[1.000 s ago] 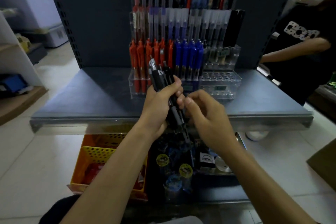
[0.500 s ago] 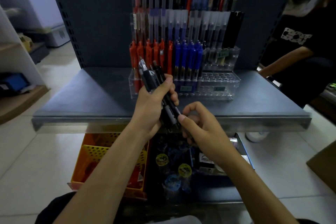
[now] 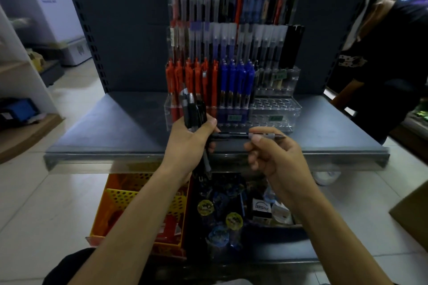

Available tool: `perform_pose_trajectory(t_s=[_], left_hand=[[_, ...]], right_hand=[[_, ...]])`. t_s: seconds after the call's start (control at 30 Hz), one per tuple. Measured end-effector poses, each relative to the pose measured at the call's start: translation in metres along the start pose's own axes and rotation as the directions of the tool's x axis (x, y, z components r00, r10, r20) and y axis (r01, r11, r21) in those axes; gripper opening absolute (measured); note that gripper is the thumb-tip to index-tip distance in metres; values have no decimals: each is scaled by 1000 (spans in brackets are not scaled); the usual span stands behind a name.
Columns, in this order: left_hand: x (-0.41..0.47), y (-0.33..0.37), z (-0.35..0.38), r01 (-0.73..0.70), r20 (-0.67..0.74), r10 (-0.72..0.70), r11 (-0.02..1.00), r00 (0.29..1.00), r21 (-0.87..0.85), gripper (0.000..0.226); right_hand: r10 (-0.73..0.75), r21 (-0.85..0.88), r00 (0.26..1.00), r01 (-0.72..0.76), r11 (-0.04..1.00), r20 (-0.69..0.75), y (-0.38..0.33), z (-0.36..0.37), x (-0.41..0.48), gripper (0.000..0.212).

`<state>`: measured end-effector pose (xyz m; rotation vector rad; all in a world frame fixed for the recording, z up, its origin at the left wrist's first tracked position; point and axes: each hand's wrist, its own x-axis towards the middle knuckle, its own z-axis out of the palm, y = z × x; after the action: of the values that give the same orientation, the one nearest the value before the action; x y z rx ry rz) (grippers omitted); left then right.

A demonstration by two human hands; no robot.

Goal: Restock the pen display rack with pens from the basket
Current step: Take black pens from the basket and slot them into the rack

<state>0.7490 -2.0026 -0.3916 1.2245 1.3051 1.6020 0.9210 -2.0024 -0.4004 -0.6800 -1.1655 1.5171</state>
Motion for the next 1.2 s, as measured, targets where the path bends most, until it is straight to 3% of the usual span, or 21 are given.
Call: perform_pose_trajectory(t_s=[0.07, 0.27, 0.4, 0.53, 0.67, 0.77, 0.83, 0.97, 1.1, 1.2], left_hand=[[0, -2, 1, -11, 7, 11, 1000, 1000, 6, 15], [-2, -1, 10, 9, 58, -7, 999, 998, -46, 9], [-5, -1, 17, -3, 103, 5, 1000, 995, -19, 7], [-5, -3, 21, 26, 19, -26, 999, 999, -19, 6], [-5, -3, 23, 35, 37, -34, 999, 999, -25, 7], [-8, -2, 27, 47, 90, -42, 997, 995, -54, 15], [-9, -1, 28, 62, 99, -53, 994, 994, -85, 16], [-8, 6, 23, 75, 103, -59, 983, 993, -165, 9], [-6, 11, 17, 109, 153, -62, 940, 986, -322, 6], [-4, 9, 15, 105, 167, -49, 932, 985, -347, 4]], right_hand=[[-15, 48, 1000, 16, 999, -21, 0, 1, 0, 30], [-93, 94, 993, 100, 991, -75, 3, 10, 6, 21], [-159, -13, 973, 159, 987, -170, 0, 9, 12, 9], [-191, -164, 973, 169, 972, -133, -1, 12, 10, 8], [-219, -243, 966, 182, 953, -136, -3, 16, 12, 10], [-256, -269, 951, 204, 941, -175, -7, 20, 16, 24], [-320, -342, 930, 245, 907, -183, -7, 21, 17, 35], [-430, -548, 900, 328, 769, -64, -7, 17, 18, 26], [-474, -649, 879, 328, 686, -56, -8, 9, 19, 28], [-518, -693, 851, 323, 645, -85, -14, 4, 25, 22]])
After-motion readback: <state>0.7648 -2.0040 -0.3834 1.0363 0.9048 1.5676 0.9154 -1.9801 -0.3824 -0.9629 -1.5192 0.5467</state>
